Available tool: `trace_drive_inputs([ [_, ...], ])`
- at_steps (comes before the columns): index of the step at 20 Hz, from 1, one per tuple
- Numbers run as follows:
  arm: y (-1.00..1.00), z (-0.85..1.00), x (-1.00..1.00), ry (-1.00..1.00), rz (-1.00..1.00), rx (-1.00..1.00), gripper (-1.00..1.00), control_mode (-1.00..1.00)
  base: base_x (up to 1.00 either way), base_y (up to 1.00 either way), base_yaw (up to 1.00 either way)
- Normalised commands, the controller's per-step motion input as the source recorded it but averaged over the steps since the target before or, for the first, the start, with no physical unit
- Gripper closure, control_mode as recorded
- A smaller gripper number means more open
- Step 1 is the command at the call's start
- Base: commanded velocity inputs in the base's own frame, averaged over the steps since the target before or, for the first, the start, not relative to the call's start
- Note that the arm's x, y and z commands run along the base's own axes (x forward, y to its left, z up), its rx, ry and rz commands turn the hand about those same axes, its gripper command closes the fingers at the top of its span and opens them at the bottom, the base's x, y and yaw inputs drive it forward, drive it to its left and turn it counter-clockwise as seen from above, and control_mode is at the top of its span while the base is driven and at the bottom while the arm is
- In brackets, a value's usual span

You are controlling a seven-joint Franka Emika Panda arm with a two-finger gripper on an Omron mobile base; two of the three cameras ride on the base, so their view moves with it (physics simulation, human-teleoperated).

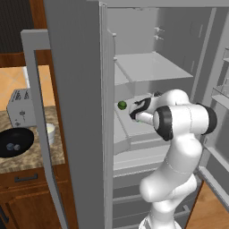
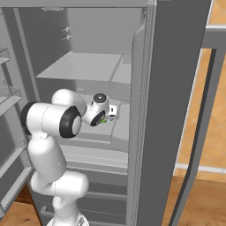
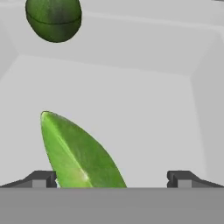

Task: Grab a lemon wedge from the fridge and one ice cube from the ice bowl, and put them in the glass of lemonade.

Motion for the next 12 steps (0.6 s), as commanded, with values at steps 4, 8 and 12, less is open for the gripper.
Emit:
trace_drive_inputs([
  [4,0.02,-0.3,0.13,0.0,0.0,-0.04,1.0,-1.0,0.0,0.0,0.0],
  [8,0.0,-0.17,0.03,0.0,0.0,-0.02,1.0,-1.0,0.0,0.0,0.0],
  [12,0.0,0.0,0.0,0.0,0.0,0.0,1.0,-1.0,0.0,0.0,0.0],
])
